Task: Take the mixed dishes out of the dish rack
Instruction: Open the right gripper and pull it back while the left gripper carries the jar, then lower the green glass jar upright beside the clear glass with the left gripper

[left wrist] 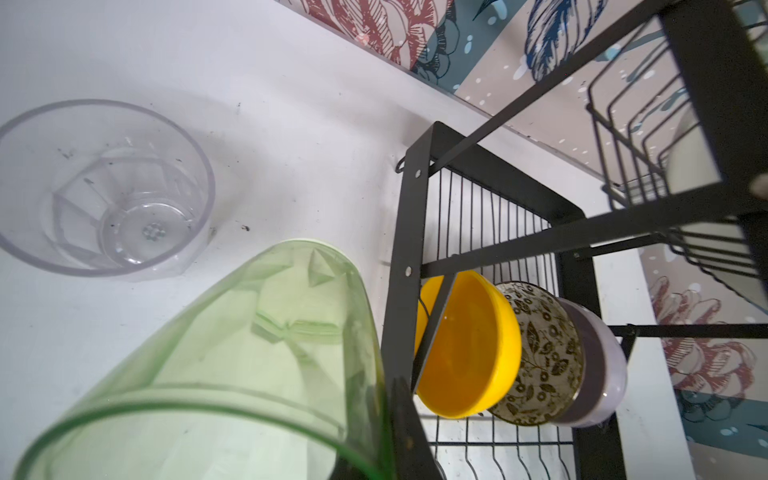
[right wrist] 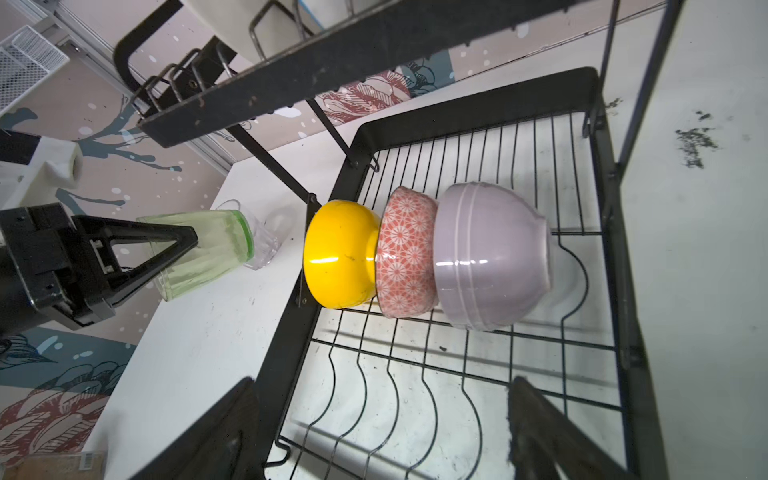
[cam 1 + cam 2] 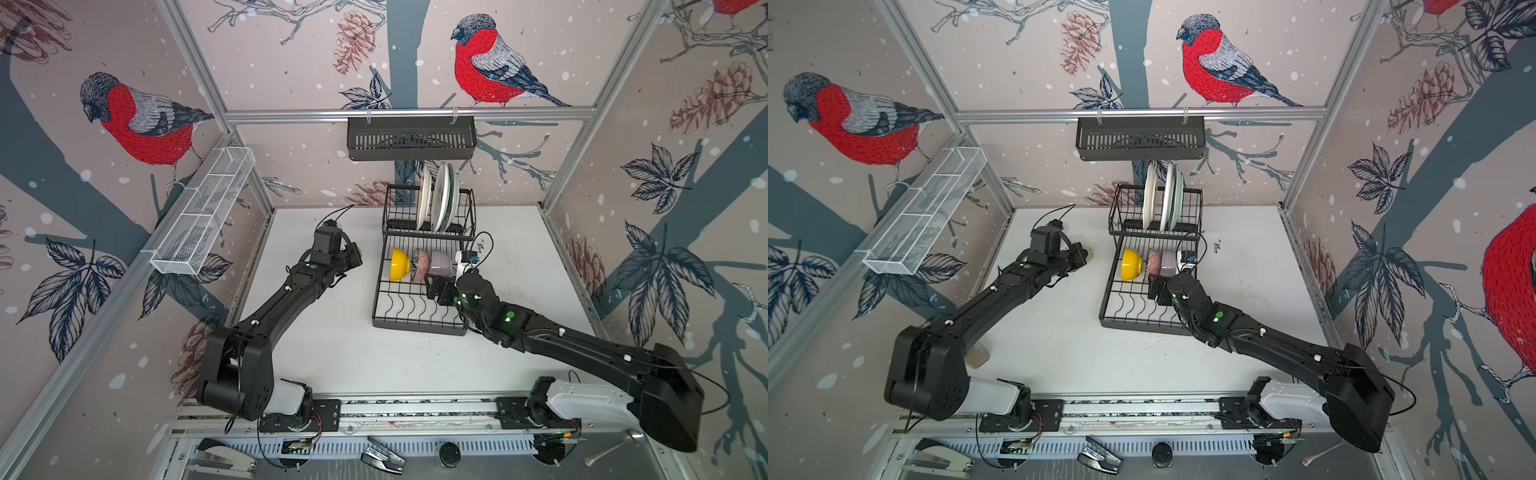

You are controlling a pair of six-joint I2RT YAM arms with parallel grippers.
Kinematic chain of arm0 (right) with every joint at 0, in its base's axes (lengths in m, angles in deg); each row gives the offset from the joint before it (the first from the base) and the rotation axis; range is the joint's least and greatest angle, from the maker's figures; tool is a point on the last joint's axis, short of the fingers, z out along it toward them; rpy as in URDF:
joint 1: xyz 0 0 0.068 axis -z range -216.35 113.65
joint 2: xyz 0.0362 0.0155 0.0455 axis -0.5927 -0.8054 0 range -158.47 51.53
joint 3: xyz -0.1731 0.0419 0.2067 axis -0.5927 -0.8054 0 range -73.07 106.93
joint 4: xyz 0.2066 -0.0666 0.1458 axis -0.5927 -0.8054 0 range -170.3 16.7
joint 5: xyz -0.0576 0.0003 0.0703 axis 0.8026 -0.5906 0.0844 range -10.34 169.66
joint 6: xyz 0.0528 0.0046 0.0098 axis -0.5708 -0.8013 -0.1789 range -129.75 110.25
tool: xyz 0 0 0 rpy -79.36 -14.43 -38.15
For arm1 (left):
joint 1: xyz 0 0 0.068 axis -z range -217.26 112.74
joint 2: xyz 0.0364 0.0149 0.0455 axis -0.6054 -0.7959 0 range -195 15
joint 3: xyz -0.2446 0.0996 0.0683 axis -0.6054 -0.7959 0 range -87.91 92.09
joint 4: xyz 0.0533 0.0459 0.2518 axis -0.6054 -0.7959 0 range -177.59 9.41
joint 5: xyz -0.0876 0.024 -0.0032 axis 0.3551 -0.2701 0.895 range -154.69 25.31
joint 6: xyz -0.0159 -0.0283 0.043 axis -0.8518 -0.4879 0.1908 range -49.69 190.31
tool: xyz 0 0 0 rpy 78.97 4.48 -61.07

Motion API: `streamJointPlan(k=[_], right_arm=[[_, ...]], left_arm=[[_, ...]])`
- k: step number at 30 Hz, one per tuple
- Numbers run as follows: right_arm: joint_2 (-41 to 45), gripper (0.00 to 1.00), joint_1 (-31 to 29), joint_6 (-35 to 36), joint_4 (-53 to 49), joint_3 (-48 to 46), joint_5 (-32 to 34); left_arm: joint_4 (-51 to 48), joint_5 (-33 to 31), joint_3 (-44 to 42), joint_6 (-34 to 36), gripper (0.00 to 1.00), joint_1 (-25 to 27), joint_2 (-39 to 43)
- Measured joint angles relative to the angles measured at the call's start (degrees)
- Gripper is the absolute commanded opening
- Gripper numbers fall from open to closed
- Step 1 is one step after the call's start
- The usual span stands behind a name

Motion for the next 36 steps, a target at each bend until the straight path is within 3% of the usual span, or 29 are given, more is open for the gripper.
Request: streamJointPlan(k=[10, 18, 36], right_arm=[[5.4, 0.96, 3.0, 0.9, -0.7, -5.3, 1.8], [9.8, 0.97, 5.2, 0.7, -1.4, -8.7, 1.8], [10.7, 0.97, 6.6, -0.5, -2.3, -9.4, 1.2]], left_arm=[[-8.9, -4.6, 12.1, 4.2, 0.00, -0.2, -10.4], [-14.0, -3.5, 18.5, 5.3, 0.00, -0.3, -18.8], [-21.6, -7.6, 26.9, 7.6, 0.00, -0.3, -26.2]])
